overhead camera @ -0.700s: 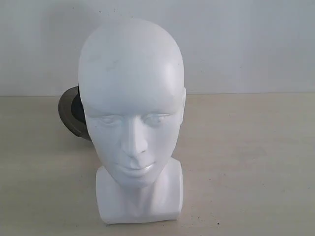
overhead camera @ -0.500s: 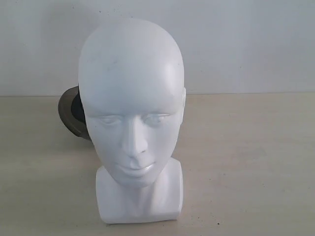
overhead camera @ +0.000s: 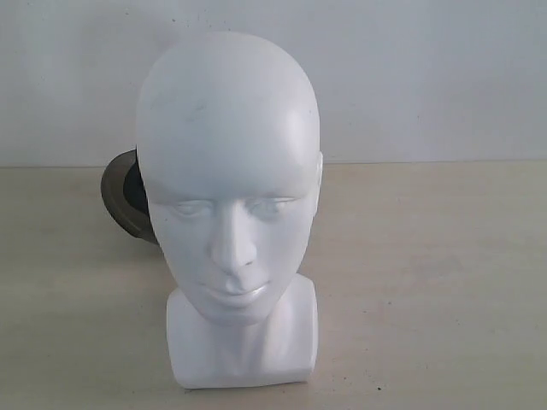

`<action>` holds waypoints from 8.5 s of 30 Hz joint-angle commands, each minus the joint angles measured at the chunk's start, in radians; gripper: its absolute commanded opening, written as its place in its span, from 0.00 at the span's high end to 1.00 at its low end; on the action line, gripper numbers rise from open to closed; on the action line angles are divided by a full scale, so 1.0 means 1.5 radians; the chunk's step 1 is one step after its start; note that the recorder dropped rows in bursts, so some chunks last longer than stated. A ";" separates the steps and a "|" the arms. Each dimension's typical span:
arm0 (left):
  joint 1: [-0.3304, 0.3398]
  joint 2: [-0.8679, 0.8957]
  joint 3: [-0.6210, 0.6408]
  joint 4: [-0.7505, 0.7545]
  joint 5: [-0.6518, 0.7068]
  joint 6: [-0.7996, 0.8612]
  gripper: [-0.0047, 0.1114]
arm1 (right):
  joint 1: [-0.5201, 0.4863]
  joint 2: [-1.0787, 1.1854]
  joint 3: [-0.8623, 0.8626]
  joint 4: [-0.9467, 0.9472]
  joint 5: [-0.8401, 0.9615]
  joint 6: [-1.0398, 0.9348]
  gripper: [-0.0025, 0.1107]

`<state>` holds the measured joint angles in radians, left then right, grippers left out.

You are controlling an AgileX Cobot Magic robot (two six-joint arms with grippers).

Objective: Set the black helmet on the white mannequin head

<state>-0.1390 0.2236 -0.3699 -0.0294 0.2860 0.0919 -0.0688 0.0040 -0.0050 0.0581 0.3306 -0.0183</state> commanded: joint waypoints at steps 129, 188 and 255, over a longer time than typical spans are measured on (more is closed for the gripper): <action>0.097 1.002 -0.540 -0.259 0.185 0.081 0.92 | -0.001 -0.003 0.003 -0.002 -0.005 -0.002 0.98; 0.105 0.434 -0.150 0.028 0.444 0.023 0.92 | -0.001 -0.003 0.003 -0.002 -0.004 -0.002 0.98; -0.025 0.675 -0.235 -0.425 0.272 0.351 0.28 | -0.001 -0.003 0.003 -0.002 -0.005 -0.002 0.98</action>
<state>-0.1704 1.2111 -0.7145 -0.6694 0.6991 0.6287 -0.0688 0.0040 0.0000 0.0598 0.3306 -0.0183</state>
